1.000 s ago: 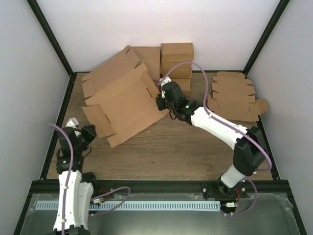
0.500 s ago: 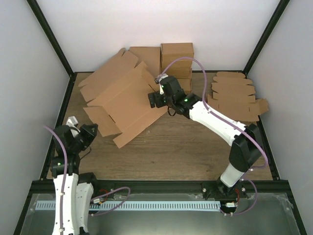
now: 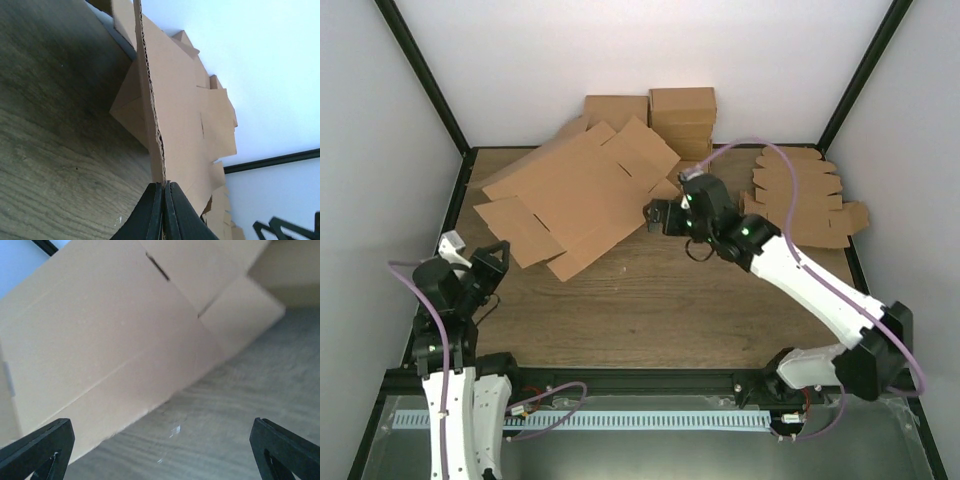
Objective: Fold the paper box
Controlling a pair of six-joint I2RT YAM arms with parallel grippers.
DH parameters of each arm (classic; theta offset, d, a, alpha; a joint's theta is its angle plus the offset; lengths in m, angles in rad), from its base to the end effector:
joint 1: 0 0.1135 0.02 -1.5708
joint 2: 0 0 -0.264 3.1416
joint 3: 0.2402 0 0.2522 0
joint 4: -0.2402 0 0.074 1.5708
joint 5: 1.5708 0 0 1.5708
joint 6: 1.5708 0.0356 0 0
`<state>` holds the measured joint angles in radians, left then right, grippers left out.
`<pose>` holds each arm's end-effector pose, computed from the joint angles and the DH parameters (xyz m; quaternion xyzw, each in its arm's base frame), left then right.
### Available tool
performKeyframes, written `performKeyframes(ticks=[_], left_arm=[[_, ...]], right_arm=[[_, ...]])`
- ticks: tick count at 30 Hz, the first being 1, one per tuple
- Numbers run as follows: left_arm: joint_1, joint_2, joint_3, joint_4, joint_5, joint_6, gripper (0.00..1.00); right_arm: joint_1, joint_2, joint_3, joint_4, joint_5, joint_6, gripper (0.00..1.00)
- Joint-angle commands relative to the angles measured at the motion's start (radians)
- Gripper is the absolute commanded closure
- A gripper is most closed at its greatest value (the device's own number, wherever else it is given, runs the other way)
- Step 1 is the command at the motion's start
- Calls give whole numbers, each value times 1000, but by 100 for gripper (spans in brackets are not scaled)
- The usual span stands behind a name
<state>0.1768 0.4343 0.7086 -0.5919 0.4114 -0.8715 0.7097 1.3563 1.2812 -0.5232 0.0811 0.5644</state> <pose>0.1023 0.0038 0.3154 -0.2932 0.7464 -0.3510 0.4834 0.2318 0.1953 0.3512 -0.0452 0.8824 0.2489 0.3967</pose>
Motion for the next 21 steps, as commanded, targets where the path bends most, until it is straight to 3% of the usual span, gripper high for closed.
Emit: performKeyframes(ticks=[1,5,7,21], left_arm=[[0,-28,-35,40,5,-36,96],[0,-31,-38,40,7,-38,96],[0,-30,-38,42,11,-39,96],[-2,-28,-44,43,33,-46,96]], right_arm=[[-3,-140,-194,118,-172,320,0],[-2,-224,-443,506,-369,535,0],[1,-195,-478,617,-438,607,1],[72,70,-424,863,-359,728,8]])
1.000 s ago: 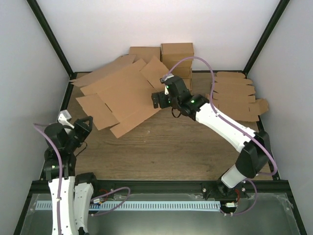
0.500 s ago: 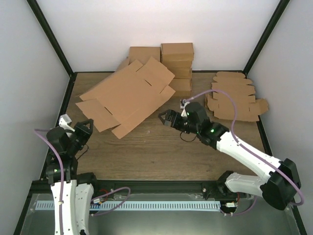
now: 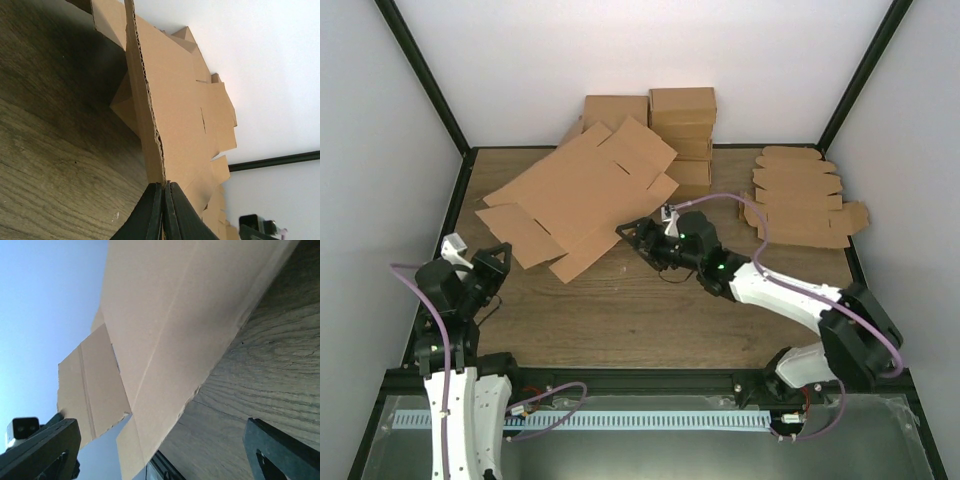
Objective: Fold the paper box
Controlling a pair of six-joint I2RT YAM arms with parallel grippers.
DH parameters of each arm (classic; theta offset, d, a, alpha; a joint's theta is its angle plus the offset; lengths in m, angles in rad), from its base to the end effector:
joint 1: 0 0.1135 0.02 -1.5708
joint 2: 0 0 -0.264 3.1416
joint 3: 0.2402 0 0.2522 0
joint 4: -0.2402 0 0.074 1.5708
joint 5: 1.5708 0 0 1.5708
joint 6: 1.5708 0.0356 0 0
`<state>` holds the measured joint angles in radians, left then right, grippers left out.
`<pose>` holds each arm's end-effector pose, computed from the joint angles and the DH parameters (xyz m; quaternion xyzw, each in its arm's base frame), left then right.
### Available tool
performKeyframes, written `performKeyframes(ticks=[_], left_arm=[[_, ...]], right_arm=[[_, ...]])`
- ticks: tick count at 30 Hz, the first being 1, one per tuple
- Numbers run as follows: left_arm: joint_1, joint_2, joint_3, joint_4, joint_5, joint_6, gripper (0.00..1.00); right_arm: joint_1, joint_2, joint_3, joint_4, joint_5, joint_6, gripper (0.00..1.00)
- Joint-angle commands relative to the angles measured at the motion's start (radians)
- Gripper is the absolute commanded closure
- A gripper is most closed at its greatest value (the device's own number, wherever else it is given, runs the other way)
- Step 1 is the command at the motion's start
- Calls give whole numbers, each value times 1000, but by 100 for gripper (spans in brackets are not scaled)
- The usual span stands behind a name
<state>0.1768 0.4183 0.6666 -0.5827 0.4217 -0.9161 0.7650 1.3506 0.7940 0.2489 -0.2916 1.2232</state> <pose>0.1030 0.0036 0.3041 -0.3105 0.7439 -0.3638 0.4668 0.2130 0.2186 0.2599 0.0978 0.7972 0.5536 0.2202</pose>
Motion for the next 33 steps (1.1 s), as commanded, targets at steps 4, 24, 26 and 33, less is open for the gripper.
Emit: performKeyframes(ticks=[4,24,26,33], left_arm=[[-3,-12,-4,35,25,-2,96],[-14,-1,110,-54,-145,136,16],[-17,12,187,-91,-217,190,8],[-26,68,329,-107,-304,338,0]], right_arm=[[32,134,86,102,68,90,15],[34,126,207,-10,120,-91,99],[34,103,222,-49,133,-135,99],[34,25,273,-205,136,-289,99]])
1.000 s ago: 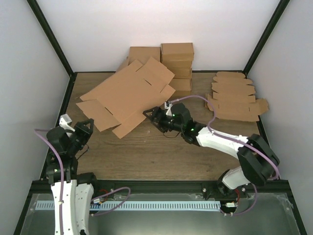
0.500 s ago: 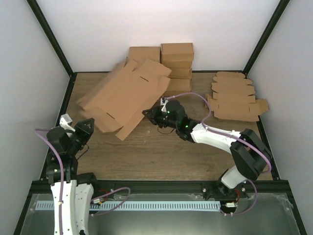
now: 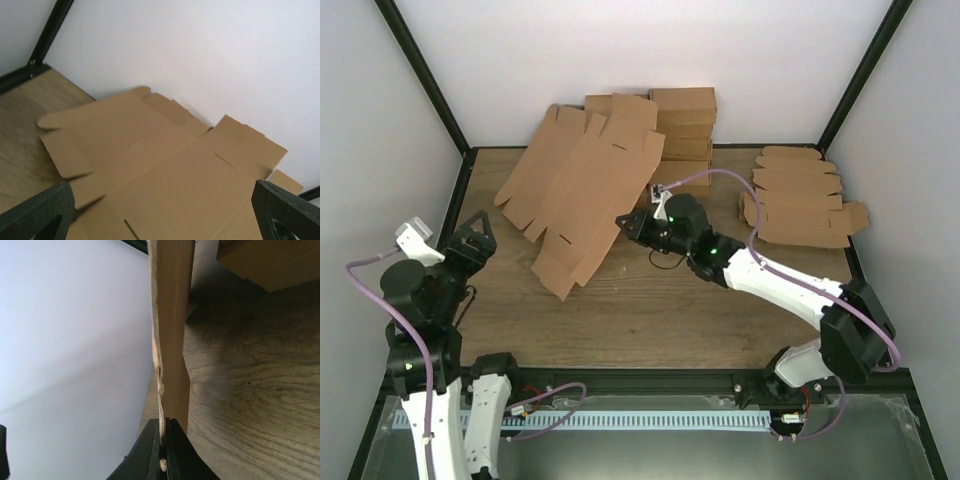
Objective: Fold the paper box
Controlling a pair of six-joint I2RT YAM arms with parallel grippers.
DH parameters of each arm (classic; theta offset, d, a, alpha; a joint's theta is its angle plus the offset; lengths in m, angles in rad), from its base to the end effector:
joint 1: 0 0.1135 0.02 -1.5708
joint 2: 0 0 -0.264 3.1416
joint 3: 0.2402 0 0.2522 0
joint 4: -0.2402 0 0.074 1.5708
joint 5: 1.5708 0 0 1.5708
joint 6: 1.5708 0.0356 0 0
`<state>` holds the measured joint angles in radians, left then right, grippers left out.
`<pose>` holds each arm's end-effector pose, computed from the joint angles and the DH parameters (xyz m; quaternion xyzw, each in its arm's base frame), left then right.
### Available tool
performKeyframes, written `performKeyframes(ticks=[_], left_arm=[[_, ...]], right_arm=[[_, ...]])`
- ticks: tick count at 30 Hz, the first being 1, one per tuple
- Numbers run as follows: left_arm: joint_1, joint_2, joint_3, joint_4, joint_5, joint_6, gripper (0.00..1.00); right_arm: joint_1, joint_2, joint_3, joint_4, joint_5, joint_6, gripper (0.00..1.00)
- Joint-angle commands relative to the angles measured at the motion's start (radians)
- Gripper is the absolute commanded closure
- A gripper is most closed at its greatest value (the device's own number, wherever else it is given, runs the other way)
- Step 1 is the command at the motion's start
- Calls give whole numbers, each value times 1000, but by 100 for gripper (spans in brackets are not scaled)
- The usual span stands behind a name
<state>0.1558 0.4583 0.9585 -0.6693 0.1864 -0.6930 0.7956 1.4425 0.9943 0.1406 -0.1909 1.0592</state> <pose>0.0769 0.0054 0.3821 -0.2587 0.7182 -0.2390 0.6002 0.2309 0.2453 0.2903 0.0498 0.8038 0.5164 0.2911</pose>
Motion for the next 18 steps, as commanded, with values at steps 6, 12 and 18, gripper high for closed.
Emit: performKeyframes(ticks=[6,12,18], left_arm=[[-4,96,45,-13,-35,184,0],[-4,148,26,6,8,202,0],[-4,158,-9,36,13,211,0]], right_arm=[[2,-159,73,-282,-41,-243,99],[-15,-285,11,-482,-58,-296,99],[-62,-410,-51,-685,17,-287,99]])
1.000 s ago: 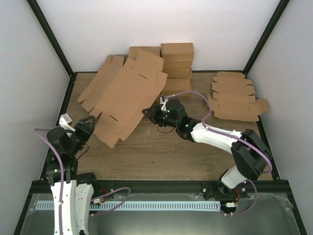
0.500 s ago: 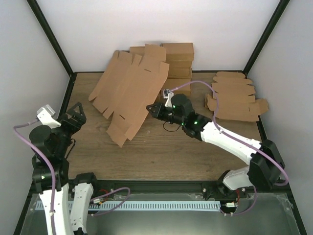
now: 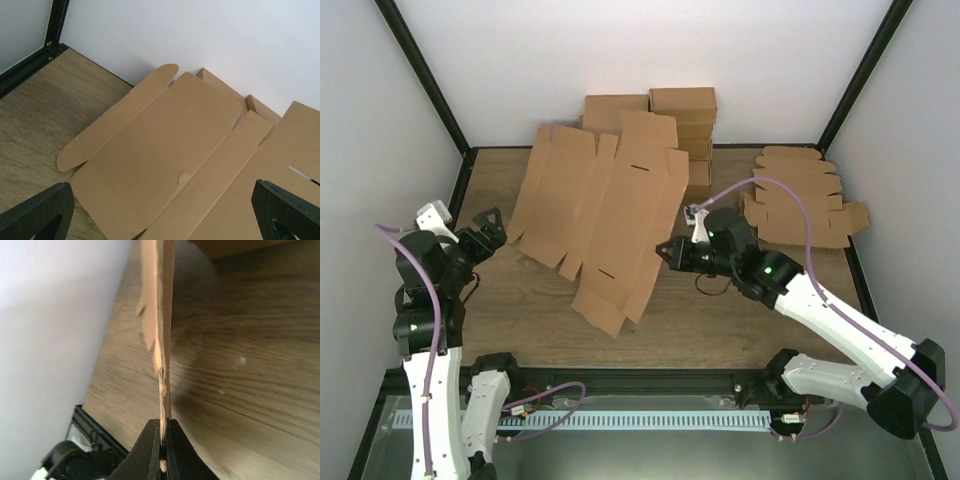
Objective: Fold the paper box
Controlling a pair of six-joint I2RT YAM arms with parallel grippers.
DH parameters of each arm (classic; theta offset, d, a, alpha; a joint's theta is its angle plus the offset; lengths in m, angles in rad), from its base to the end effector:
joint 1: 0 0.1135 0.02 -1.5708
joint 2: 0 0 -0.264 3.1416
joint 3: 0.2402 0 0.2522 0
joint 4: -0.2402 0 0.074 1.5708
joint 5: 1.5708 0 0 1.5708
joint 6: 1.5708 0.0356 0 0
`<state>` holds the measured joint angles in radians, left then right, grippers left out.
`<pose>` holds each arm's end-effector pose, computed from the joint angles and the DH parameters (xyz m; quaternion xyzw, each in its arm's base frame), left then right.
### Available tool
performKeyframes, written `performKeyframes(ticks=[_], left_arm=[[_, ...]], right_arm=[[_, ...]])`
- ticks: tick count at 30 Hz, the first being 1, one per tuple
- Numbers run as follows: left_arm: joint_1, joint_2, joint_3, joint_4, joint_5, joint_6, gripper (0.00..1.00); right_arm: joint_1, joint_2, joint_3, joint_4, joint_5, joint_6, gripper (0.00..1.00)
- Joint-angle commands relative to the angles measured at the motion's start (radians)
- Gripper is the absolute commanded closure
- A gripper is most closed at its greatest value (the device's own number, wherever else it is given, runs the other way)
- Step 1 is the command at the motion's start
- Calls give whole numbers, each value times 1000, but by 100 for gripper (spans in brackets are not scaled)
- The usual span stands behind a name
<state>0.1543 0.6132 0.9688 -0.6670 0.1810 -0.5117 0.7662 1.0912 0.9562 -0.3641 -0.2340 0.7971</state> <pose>0.1162 0.0116 0.3736 -0.2128 0.7781 -0.1761 0.5642 0.1704 0.1754 0.3222 -0.0464 0.8548 0.4285 0.2892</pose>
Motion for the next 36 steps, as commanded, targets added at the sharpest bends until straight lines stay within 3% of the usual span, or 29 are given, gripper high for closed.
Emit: performKeyframes(ticks=[1,13,28,36], left_arm=[[-2,9,-24,37,25,32,0],[-1,73,-185,124,177,27,0],[-2,68,-318,256,229,71,0],[-2,88,-406,405,247,33,0]], right_arm=[[-36,-72,-14,-213,87,-28,99],[-44,-79,-8,-464,349,13,97],[-45,-88,-4,-552,655,100,96],[-45,-122,-35,-509,686,84,95]])
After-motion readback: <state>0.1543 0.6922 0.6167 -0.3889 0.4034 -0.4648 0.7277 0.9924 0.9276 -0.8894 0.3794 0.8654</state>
